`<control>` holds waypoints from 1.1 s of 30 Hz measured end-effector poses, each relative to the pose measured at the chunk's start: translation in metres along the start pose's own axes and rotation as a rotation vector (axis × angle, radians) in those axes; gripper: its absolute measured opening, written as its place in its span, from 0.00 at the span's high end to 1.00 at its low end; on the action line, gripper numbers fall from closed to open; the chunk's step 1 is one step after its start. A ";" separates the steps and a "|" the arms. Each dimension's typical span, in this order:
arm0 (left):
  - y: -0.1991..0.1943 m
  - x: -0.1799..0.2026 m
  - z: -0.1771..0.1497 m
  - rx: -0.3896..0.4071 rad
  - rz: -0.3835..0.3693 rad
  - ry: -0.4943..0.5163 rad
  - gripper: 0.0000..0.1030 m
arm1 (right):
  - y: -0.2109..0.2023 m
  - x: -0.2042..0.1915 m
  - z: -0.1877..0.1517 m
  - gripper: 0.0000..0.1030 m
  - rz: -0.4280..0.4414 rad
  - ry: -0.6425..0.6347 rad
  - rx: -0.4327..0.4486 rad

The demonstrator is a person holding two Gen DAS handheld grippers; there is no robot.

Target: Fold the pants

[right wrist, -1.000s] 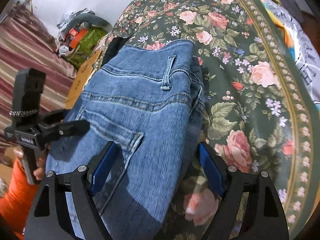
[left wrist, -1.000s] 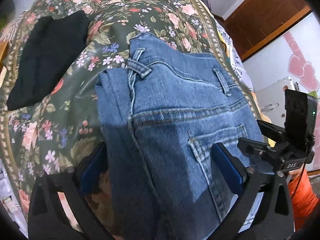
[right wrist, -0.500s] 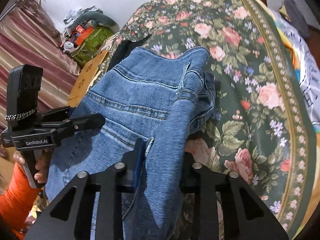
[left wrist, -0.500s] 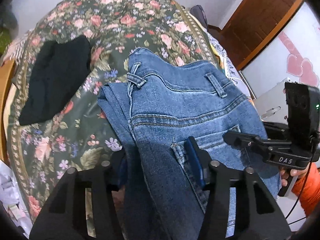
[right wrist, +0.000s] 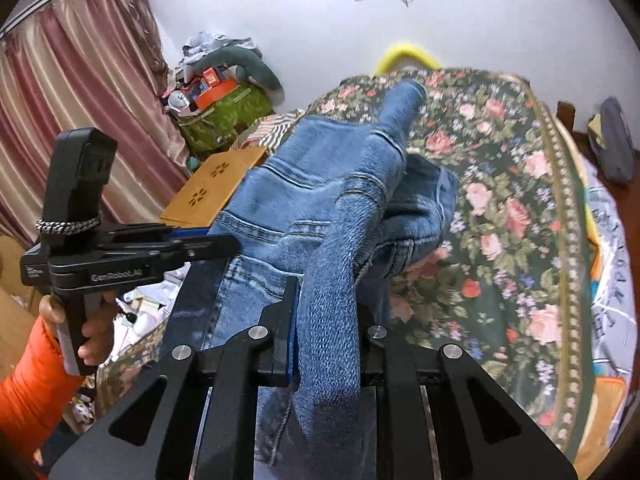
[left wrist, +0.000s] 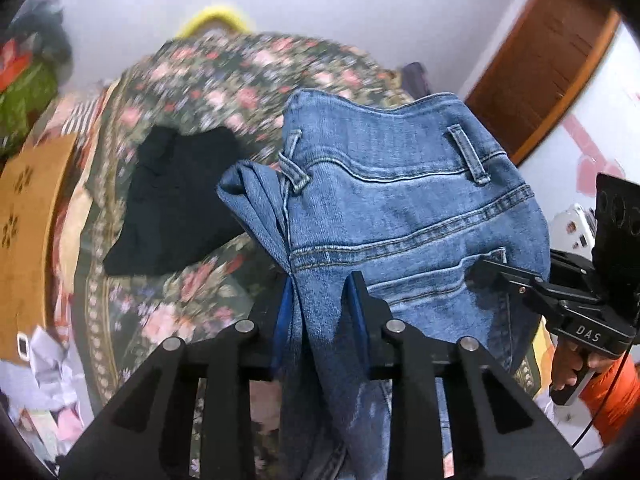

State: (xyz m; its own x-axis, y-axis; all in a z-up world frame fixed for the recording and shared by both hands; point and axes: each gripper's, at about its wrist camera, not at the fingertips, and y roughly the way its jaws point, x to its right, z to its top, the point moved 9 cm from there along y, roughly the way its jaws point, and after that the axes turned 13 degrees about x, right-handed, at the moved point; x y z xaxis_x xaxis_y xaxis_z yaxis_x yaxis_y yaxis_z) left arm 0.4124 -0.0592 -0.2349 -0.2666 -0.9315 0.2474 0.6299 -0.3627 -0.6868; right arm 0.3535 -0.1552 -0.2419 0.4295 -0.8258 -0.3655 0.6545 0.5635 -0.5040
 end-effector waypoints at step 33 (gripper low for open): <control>0.099 -0.021 -0.070 -0.260 -0.060 -0.130 0.19 | 0.065 0.043 -0.079 0.57 0.194 0.215 -0.304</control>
State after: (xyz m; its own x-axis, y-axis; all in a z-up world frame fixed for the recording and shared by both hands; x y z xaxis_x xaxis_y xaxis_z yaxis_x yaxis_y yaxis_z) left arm 0.4290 -0.0739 -0.3555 -0.1918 -0.9104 0.3667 0.4031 -0.4137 -0.8163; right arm 0.3651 -0.1522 -0.3522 0.3660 -0.6983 -0.6151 0.3466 0.7157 -0.6063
